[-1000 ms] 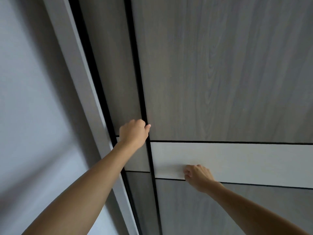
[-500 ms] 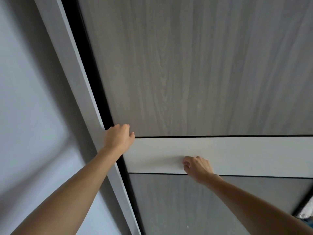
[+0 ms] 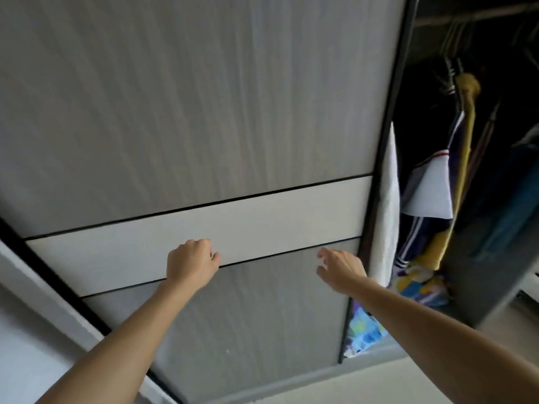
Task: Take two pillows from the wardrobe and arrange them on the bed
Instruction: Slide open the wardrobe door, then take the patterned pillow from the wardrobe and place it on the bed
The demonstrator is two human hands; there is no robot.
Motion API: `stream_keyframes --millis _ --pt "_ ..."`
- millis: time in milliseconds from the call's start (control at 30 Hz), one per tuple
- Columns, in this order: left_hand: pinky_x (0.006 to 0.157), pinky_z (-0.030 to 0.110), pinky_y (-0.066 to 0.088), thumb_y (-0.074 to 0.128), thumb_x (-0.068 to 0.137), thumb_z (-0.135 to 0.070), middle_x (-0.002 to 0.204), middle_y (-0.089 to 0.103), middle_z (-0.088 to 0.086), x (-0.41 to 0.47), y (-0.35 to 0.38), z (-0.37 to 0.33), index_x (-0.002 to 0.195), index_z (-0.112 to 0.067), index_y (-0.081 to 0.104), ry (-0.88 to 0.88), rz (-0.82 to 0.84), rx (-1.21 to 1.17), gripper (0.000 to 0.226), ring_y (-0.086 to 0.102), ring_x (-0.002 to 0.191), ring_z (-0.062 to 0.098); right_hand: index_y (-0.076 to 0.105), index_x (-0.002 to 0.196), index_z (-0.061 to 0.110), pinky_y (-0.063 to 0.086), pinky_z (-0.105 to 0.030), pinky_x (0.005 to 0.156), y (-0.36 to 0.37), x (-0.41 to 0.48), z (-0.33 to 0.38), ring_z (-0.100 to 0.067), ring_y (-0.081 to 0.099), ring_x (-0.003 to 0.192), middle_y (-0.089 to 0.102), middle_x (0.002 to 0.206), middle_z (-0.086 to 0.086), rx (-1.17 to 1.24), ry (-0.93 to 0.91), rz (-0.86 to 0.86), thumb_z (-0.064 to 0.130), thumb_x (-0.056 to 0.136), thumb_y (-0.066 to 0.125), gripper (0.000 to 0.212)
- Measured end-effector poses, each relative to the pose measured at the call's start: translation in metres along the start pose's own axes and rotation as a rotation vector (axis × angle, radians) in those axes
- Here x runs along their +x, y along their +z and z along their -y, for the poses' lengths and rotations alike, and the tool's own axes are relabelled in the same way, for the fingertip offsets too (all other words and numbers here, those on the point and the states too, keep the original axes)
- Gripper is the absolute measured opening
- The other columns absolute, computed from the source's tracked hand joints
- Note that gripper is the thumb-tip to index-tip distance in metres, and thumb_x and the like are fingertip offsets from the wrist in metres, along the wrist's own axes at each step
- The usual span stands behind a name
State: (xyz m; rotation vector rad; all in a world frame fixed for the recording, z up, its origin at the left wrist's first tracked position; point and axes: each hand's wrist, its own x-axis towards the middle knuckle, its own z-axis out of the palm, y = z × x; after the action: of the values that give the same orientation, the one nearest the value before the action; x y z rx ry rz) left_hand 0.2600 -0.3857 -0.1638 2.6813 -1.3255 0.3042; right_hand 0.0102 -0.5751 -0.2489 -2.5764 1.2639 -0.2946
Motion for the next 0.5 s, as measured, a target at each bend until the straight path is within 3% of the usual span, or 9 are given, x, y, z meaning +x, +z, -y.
stream_keyframes --millis 267,500 --pt "0.069 0.032 0.050 0.058 0.082 -0.042 0.089 0.072 0.009 -0.051 0.094 -0.252 0.078 -0.018 0.063 0.202 0.243 -0.152 0.025 0.066 0.089 0.030 0.056 0.109 0.026 0.044 -0.033 0.069 -0.037 -0.089 -0.239 -0.032 0.064 0.096 0.068 0.110 -0.006 -0.121 0.249 0.099 0.032 0.083 0.054 0.027" --pt "0.074 0.034 0.050 0.055 0.083 -0.042 0.095 0.070 0.008 -0.069 0.157 -0.402 0.082 -0.018 0.062 0.408 0.427 -0.154 0.025 0.064 0.094 0.031 0.058 0.104 0.023 0.043 -0.032 0.068 -0.045 -0.126 -0.375 -0.032 0.063 0.097 0.068 0.107 -0.006 -0.127 0.427 0.137 0.036 0.084 0.054 0.024"
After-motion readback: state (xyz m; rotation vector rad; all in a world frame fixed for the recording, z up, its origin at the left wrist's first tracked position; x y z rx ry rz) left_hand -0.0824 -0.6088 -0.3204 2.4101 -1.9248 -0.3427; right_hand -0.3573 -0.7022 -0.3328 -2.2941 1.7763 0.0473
